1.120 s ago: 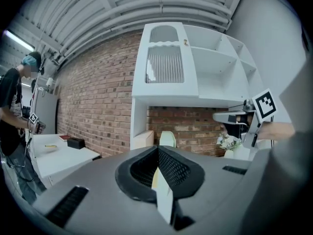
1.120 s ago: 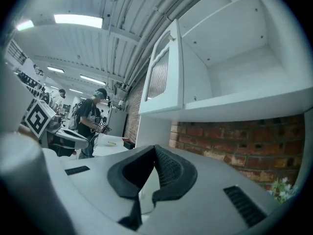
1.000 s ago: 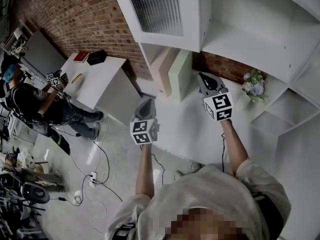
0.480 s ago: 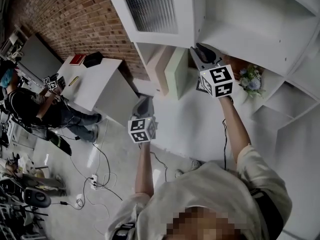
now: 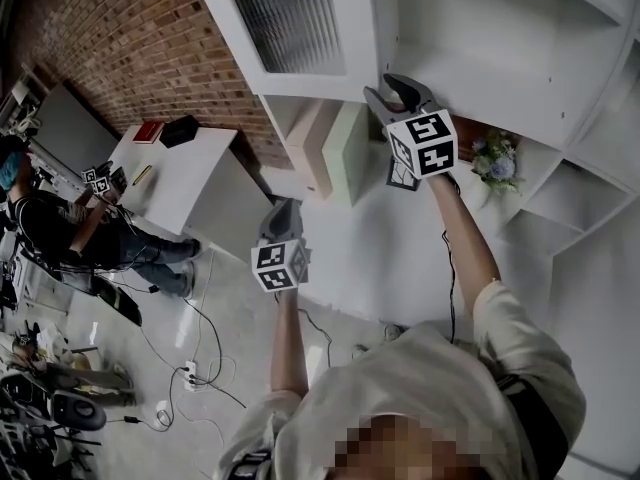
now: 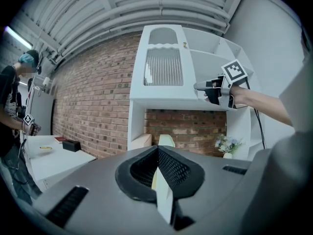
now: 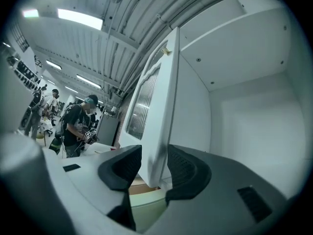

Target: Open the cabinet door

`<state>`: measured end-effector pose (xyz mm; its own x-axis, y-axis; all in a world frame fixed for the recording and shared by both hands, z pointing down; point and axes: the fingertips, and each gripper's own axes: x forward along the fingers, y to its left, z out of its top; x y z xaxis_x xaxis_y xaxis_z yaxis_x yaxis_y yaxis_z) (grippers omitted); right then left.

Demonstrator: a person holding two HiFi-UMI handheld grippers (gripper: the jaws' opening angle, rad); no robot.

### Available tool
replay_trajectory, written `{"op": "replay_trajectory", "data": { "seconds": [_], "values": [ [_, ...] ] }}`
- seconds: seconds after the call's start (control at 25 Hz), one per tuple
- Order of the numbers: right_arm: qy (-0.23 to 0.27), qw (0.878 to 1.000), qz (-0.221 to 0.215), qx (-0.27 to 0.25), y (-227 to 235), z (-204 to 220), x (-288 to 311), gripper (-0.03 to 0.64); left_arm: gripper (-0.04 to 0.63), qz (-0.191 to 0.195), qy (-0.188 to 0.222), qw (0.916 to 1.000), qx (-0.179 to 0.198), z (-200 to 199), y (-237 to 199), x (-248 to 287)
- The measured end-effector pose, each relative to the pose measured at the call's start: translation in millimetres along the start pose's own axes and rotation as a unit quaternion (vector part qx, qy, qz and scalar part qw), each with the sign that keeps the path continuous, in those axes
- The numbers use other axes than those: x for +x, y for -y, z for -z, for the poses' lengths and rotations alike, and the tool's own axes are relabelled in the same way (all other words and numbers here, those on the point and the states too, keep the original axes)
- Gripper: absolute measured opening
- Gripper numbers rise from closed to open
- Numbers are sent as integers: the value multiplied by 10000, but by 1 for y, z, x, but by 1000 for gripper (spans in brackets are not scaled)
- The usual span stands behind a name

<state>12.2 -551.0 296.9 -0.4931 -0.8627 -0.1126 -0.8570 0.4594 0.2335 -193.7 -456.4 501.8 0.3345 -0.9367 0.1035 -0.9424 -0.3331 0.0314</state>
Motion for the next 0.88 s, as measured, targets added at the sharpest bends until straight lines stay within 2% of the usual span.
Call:
{"op": "replay_trajectory", "data": {
  "seconds": [0.32, 0.56, 0.76, 0.88],
  "values": [
    [29, 9994, -185, 288, 5, -1, 4, 146, 26, -14, 49, 10000, -13, -3, -9, 4],
    [-52, 9982, -391, 462, 5, 0, 2, 146, 26, 96, 46, 9999, -24, -1, -1, 13],
    [16, 9966, -641, 525, 2, -4, 3, 109, 26, 135, 19, 9999, -29, 1, 0, 18],
    [48, 9962, -724, 485, -2, -4, 5, 122, 26, 110, -10, 9999, -18, 4, -1, 19]
  ]
}}
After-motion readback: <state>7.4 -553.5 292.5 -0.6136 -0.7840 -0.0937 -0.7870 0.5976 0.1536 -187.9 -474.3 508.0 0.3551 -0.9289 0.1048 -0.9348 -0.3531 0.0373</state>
